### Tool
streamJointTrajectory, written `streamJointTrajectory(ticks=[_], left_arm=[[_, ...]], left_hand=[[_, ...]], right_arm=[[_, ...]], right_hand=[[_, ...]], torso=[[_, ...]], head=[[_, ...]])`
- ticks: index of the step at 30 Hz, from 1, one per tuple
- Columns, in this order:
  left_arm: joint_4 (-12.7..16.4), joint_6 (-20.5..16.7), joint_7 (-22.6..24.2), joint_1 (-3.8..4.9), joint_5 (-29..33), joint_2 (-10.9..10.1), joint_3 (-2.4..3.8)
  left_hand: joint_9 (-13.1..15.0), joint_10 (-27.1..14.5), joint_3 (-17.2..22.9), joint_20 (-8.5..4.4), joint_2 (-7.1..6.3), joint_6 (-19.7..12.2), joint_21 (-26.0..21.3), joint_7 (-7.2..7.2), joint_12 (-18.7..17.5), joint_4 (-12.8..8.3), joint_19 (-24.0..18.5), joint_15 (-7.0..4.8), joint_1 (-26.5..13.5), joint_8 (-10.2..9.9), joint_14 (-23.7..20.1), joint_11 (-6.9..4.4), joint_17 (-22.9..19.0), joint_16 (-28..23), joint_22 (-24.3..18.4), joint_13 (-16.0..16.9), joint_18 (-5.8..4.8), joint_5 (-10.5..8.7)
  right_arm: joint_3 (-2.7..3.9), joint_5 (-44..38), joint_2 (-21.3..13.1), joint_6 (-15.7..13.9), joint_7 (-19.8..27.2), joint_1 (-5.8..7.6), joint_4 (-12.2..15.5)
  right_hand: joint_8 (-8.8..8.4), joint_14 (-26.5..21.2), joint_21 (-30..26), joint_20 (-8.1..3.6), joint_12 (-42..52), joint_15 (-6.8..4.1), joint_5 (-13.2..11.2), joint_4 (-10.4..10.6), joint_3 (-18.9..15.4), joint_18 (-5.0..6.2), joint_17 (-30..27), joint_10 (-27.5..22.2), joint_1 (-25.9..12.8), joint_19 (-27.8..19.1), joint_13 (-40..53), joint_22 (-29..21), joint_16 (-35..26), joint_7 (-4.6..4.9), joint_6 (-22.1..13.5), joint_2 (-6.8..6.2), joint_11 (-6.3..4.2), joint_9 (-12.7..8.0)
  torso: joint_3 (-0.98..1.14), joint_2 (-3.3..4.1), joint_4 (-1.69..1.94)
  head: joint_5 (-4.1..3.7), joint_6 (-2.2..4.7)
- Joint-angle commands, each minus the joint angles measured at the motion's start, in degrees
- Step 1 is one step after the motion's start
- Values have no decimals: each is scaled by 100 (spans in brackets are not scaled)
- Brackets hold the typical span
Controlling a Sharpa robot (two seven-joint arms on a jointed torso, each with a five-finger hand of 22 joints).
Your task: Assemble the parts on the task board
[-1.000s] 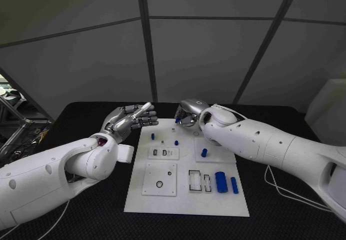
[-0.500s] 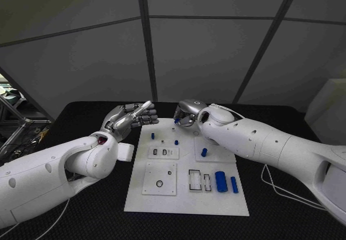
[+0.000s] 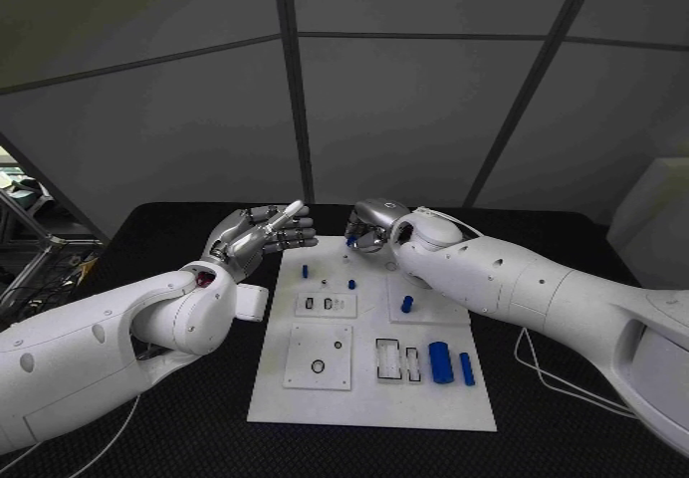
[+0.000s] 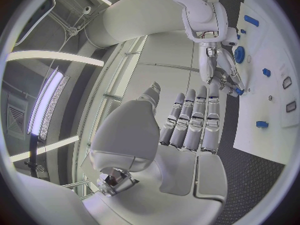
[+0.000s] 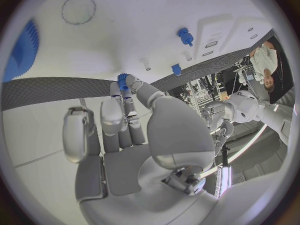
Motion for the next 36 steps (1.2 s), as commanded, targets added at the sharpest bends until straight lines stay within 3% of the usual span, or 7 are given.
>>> streamJointTrajectory(ticks=[1, 10, 18, 25, 32, 35, 36], left_arm=[[0, 97, 4, 14, -30, 7, 7], [-8, 111, -19, 21, -30, 0, 7], [-26, 114, -18, 24, -30, -42, 7], [-64, 143, -13, 24, -30, -88, 6], [-102, 170, -17, 22, -30, -123, 4], [-116, 177, -18, 22, -30, -120, 4], [-123, 181, -20, 22, -30, -116, 4]], left_hand=[[-7, -27, 0, -5, 11, 1, -38, 105, -28, -20, -46, -4, -35, -23, -36, 34, -5, -24, -9, -1, -82, -40], [-7, -29, -8, -3, 8, 0, -40, 106, -36, -20, -48, -1, -43, -29, -38, 36, -5, -34, -13, -1, -82, -50], [-7, -29, -8, -3, 8, 0, -40, 106, -36, -20, -48, -1, -43, -29, -38, 36, -5, -34, -13, -1, -82, -50], [-7, -29, -8, -3, 8, 0, -40, 106, -36, -20, -48, -1, -43, -29, -38, 36, -5, -34, -13, -1, -82, -50], [-7, -29, -8, -3, 8, 0, -40, 106, -36, -20, -48, -1, -43, -29, -38, 36, -5, -34, -13, -1, -82, -50], [-6, -30, -17, -1, 4, 0, -44, 106, -44, -23, -50, 1, -50, -35, -39, 37, -5, -44, -17, 0, -82, -56], [-6, -30, -17, -1, 4, 0, -44, 106, -44, -23, -50, 1, -50, -35, -39, 37, -5, -44, -17, 0, -82, -56]], right_arm=[[2, -33, 15, -54, 45, 15, -8], [0, -37, -17, -61, 32, 15, 11], [-1, -20, -432, -336, -2, 13, 545], [3, 575, -1281, -707, -36, 9, 1393], [4, 1696, -2112, -368, -314, 9, 1972], [4, 1848, -2310, -178, -452, 9, 2080], [3, 1877, -2368, -96, -508, 9, 2103]], right_hand=[[-35, -34, -61, -1, -19, 39, 11, 1, 48, 5, -76, -120, -22, -81, -13, 25, -50, 12, -56, -87, 15, -19], [-43, -241, -599, 185, -10, 231, -44, -49, -89, 224, -935, -1215, 68, -726, -20, -1055, -621, 63, -776, -439, 260, -149], [-19, -232, -688, 208, 24, 246, -44, -28, -278, 250, -1032, -1284, 155, -756, 0, -1182, -680, 60, -865, -497, 265, -134], [22, -100, -509, 140, 238, 161, -16, 126, -359, 167, -683, -606, 13, -476, 71, -788, -410, 171, -612, -418, 150, -115], [-23, 116, -20, -239, 1397, -262, -35, 528, -946, -34, 369, 1324, -402, 96, 834, 197, 355, -153, -786, -741, -339, -127], [-25, 199, 80, -303, 2289, -287, -25, 691, -1270, -76, 913, 1545, -404, 208, 1690, 406, 710, -189, -854, -789, -370, -127], [-7, 237, 153, -344, 3665, -282, 8, 841, -1550, -104, 1281, 1448, -252, 292, 3164, 560, 966, -217, -888, -758, -366, -117]], torso=[[-3, 3, 0], [-5, 0, -7], [0, -4, -22], [0, -20, -63], [12, -37, -156], [20, -42, -177], [23, -42, -181]], head=[[5, 4], [14, 0], [24, 12], [-10, 52], [-6, 78], [-11, 82], [-14, 87]])
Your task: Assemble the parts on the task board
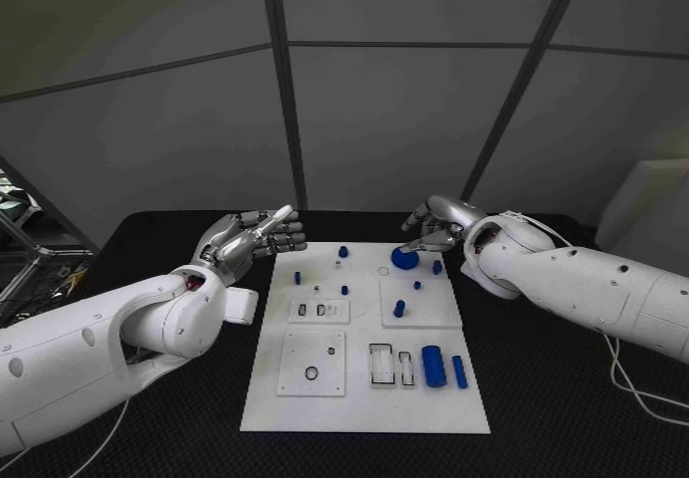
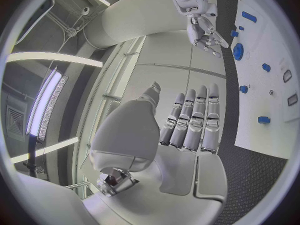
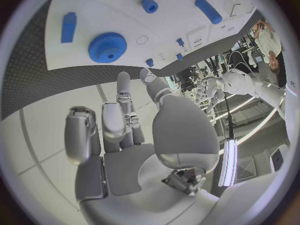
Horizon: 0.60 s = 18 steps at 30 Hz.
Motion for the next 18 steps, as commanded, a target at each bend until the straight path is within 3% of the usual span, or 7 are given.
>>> streamJointTrajectory(ticks=[1, 2, 3, 6, 12, 18], left_arm=[[-13, 106, 22, 9, -28, 9, 5], [-18, 110, 21, 9, -28, 14, 5], [-24, 114, 20, 8, -28, 20, 5], [-38, 121, 16, 8, -28, 33, 5], [-67, 137, 12, 7, -28, 67, 5], [-86, 143, 9, 7, -28, 80, 4]], left_hand=[[-6, -10, -17, -1, 4, 0, -21, 106, -20, -23, -50, 1, -50, -36, -39, 17, -7, -20, -5, 0, -82, -34], [-6, -10, -17, -1, 4, 0, -21, 106, -20, -23, -50, 1, -50, -36, -39, 17, -7, -20, -5, 0, -82, -34], [-6, -10, -17, -1, 4, 0, -21, 106, -20, -23, -50, 1, -50, -36, -39, 17, -7, -20, -5, 0, -82, -34], [-6, -10, -17, -1, 4, 0, -21, 106, -20, -23, -50, 1, -50, -36, -39, 17, -7, -20, -5, 0, -82, -34], [-6, -10, -17, -1, 4, 0, -21, 106, -20, -23, -50, 1, -50, -36, -39, 17, -7, -20, -5, 0, -82, -34], [-6, -10, -17, -1, 4, 0, -21, 106, -20, -23, -50, 1, -50, -36, -39, 17, -7, -20, -5, 0, -82, -34]], right_arm=[[2, 632, -109, 335, -334, 10, 92], [1, 646, -134, 403, -379, 10, 89], [1, 650, -146, 492, -434, 10, 65], [1, 620, -115, 607, -498, 10, -11], [2, 516, 47, 808, -584, 9, -182], [2, 342, 220, 1045, -696, 8, -373]], right_hand=[[-27, 242, 133, -47, 2310, -40, 51, 281, -492, -161, 713, 72, 172, 169, 2416, 620, 475, -39, -80, -25, 23, 9], [-8, 248, 176, -19, 3301, 16, 125, 522, -708, -185, 973, -203, 419, 215, 3488, 713, 667, -29, -90, 105, 0, 17], [-18, 264, 218, 0, 3939, 9, 95, 633, -799, -202, 1185, -147, 444, 266, 4185, 813, 777, 5, -132, 49, 43, 11], [-21, 289, 270, 21, 4701, 56, 90, 825, -896, -223, 1422, -89, 546, 329, 5021, 935, 913, 31, -184, 3, 88, 9], [-30, 317, 329, 65, 5304, 65, 108, 996, -932, -256, 1643, 43, 653, 405, 5692, 1079, 1032, 78, -235, 1, 101, 6], [-25, 345, 377, 95, 5682, 78, 136, 1109, -948, -281, 1845, 147, 732, 466, 6111, 1194, 1139, 98, -230, 5, 119, 10]], torso=[[14, -8, -44], [11, -4, -34], [9, -2, -33], [9, 0, -33], [7, 7, -6], [2, 4, -17]], head=[[-13, 13], [-27, 17], [-42, 22], [-45, 31], [-69, 4], [-51, -28]])
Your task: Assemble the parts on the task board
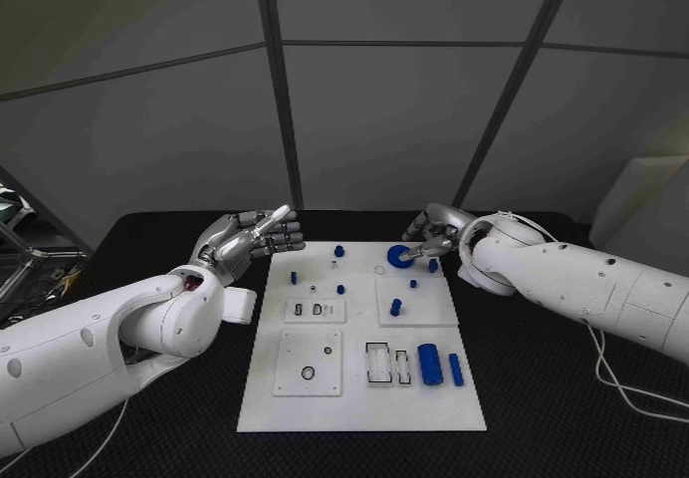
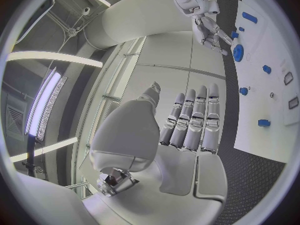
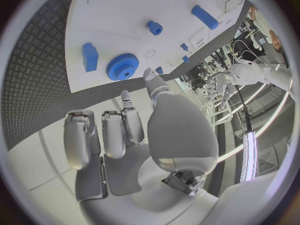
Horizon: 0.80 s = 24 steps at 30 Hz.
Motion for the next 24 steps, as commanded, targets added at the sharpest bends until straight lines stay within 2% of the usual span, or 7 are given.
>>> streamJointTrajectory(ticks=[1, 11, 24], left_arm=[[-2, 89, 18, 9, -28, 11, 6], [-14, 96, 17, 8, -28, 25, 5], [-17, 90, 17, 8, -28, 27, 5]], left_hand=[[-6, -10, -17, -1, 4, 0, -21, 106, -20, -23, -50, 1, -50, -36, -39, 17, -8, -22, -6, 0, -82, -34], [-6, -10, -17, -1, 4, 0, -21, 106, -20, -23, -50, 1, -50, -36, -39, 17, -8, -22, -6, 0, -82, -34], [-5, -5, -19, 1, 7, 4, -24, 105, -25, -29, -52, 1, -49, -40, -38, 16, -7, -31, -10, 1, -81, -33]], right_arm=[[4, -134, 55, 358, -176, 11, -87], [4, -202, 246, 430, -190, 9, -303], [4, -336, 335, 540, -349, 8, -423]], right_hand=[[-25, 356, 36, 44, 93, 46, 24, 46, -7, -106, 167, 125, 51, 412, 351, 1205, 49, 15, -24, 4, 12, 2], [-17, 365, 57, 52, 204, 53, 34, 81, 3, -118, 233, 160, 74, 441, 476, 1259, 83, 19, -3, 38, 16, 6], [-7, 378, 86, 57, 412, 57, 83, -21, 119, -134, 341, 241, 194, 481, 712, 1331, 139, 17, 86, 253, 16, 14]], torso=[[-3, 2, 1], [-3, -8, -1], [0, -5, -3]], head=[[12, -19], [24, -46], [19, -75]])
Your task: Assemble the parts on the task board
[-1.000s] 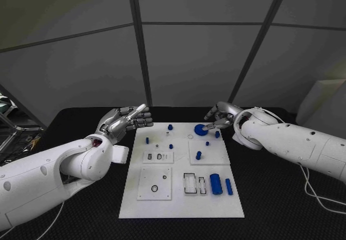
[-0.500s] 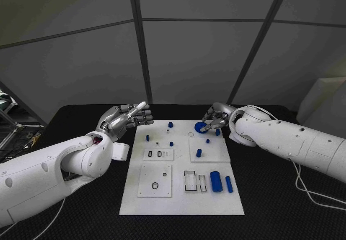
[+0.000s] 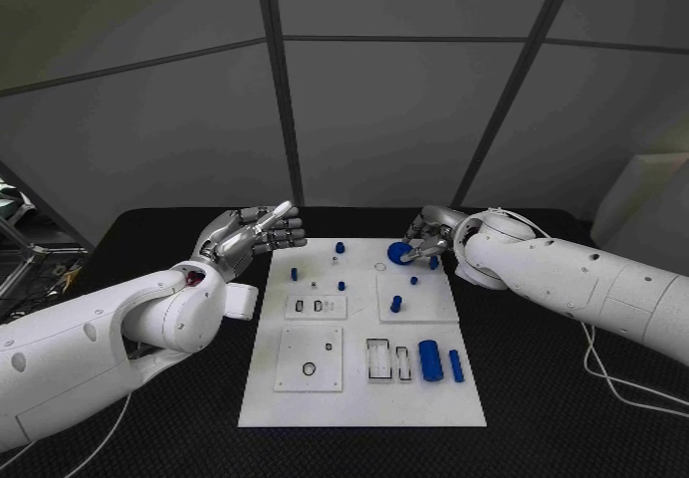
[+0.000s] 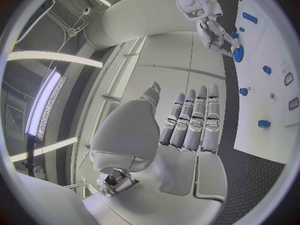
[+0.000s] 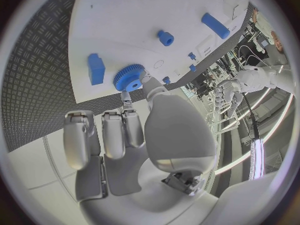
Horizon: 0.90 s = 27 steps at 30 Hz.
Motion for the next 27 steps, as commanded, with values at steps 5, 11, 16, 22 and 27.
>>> streamJointTrajectory(ticks=[5, 11, 16, 22, 27], left_arm=[[3, 66, 23, 8, -28, 7, 6], [2, 72, 19, 8, -28, 5, 6], [1, 79, 14, 8, -28, 5, 6], [2, 97, -3, 8, -28, 3, 6], [0, 105, -11, 8, -28, -4, 6]], left_hand=[[-5, -5, -19, 1, 7, 4, -24, 105, -26, -29, -52, 1, -49, -20, -38, 16, -8, -32, -5, 1, -81, -34], [-5, -5, -19, 1, 7, 4, -24, 105, -26, -29, -52, 1, -49, -20, -38, 16, -8, -32, -5, 1, -81, -34], [-5, -5, -19, 1, 7, 4, -24, 105, -26, -29, -52, 1, -49, -20, -38, 16, -8, -32, -5, 1, -81, -34], [-5, -5, -19, 1, 7, 4, -24, 105, -26, -29, -52, 1, -49, -20, -38, 16, -8, -32, -5, 1, -81, -34], [-5, -5, -21, 2, 9, 5, -26, 105, -31, -34, -53, 1, -48, -24, -37, 16, -7, -39, -8, 2, -80, -34]], right_arm=[[3, -100, 31, 123, -63, 10, -17], [3, -201, 53, 19, -28, 9, -13], [3, -398, 71, -112, -42, 8, 24], [2, -598, 57, -306, -113, 6, 92], [2, -796, -4, -654, -102, 4, 244]], right_hand=[[38, 360, 38, 33, 88, 29, 36, -70, 96, -48, 363, 272, 34, 513, 789, 1355, 33, -22, 216, 189, 2, 31], [132, 379, 71, -4, 186, -17, 57, -221, 233, -68, 473, 324, 117, 563, 901, 1440, 82, -91, 542, 373, -56, 105], [122, 389, 93, -20, 203, -32, 53, -267, 241, -81, 524, 335, 91, 596, 921, 1496, 105, -97, 586, 370, -62, 114], [117, 394, 97, -29, 214, -38, 59, -287, 232, -84, 553, 343, 31, 603, 934, 1507, 118, -111, 641, 365, -73, 126], [125, 400, 97, -39, 232, -50, 90, -320, 245, -84, 583, 354, 6, 603, 955, 1507, 132, -136, 717, 381, -95, 146]], torso=[[2, -1, 4], [3, -2, 0], [2, 0, -2], [4, -3, 7], [5, -4, 2]], head=[[-5, -7], [-5, -13], [-11, -20], [-24, -21], [-19, -18]])
